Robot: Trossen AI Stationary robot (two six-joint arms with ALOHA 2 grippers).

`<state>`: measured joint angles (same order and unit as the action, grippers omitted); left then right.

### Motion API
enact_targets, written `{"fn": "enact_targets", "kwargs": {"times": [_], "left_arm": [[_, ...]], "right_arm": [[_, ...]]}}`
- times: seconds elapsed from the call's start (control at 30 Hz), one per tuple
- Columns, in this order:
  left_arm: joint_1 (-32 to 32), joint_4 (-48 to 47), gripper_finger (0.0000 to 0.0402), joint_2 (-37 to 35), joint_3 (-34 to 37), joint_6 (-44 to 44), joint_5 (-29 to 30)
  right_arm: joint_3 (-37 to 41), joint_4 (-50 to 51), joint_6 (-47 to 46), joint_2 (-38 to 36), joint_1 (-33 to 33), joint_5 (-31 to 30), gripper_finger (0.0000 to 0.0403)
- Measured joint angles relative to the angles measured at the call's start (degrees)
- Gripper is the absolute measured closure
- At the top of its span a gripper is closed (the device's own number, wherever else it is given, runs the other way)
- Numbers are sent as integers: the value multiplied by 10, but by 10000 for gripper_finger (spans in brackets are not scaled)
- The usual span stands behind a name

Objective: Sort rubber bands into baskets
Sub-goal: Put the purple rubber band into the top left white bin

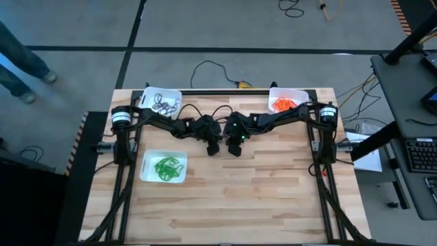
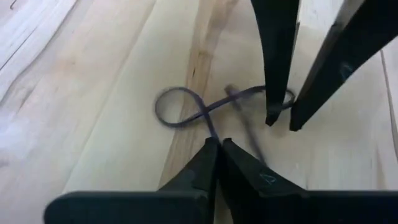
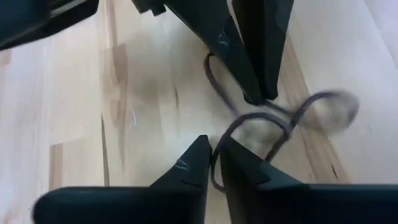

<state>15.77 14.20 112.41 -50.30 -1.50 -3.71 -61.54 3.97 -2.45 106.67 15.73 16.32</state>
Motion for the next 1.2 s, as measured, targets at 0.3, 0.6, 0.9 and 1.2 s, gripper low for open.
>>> {"fn": "enact_targets", "kwargs": {"times": [0.3, 0.6, 0.9, 1.2], "left_arm": [[4, -21, 401, -18, 2, -1, 0], [24, -89, 401, -72, 7, 6, 10], [62, -157, 401, -147, 6, 26, 8], [103, -241, 401, -276, 4, 23, 58]], "right_arm": [[0, 20, -6, -35, 0, 1, 292], [0, 44, 5, -89, 0, -3, 242], [-1, 42, 10, -99, 1, -50, 232], [-1, 38, 10, -99, 1, -61, 235]]}}
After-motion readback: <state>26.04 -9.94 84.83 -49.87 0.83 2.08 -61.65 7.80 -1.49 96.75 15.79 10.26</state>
